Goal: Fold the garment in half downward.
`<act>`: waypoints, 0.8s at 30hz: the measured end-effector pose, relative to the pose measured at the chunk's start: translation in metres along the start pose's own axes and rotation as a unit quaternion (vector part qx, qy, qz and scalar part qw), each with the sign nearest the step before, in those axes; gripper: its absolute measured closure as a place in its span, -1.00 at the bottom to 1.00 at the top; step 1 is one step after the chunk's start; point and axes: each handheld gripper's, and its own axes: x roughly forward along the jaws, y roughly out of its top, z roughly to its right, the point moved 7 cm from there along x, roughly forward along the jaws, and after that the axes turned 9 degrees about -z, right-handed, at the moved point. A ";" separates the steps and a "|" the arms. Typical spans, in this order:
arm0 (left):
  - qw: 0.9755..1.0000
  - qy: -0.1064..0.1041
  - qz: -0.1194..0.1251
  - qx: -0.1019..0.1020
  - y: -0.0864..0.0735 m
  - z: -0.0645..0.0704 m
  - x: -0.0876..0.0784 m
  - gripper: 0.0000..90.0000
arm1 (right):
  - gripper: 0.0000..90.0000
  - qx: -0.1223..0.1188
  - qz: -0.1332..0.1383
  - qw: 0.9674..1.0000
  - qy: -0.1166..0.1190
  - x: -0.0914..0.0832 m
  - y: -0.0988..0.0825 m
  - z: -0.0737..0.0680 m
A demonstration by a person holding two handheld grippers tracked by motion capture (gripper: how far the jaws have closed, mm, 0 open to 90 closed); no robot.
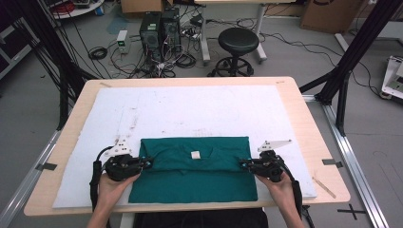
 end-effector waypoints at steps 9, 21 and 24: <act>1.000 -0.001 -0.005 -0.002 -0.001 0.000 0.002 0.89 | 0.88 0.006 -0.001 1.000 0.003 0.003 -0.002 0.001; 1.000 -0.009 -0.008 -0.004 -0.002 0.003 0.002 0.82 | 0.66 0.010 -0.002 1.000 0.004 0.002 -0.004 0.000; 1.000 -0.013 -0.010 -0.017 0.001 0.001 -0.001 0.38 | 0.35 0.024 0.012 1.000 0.006 -0.002 -0.001 0.002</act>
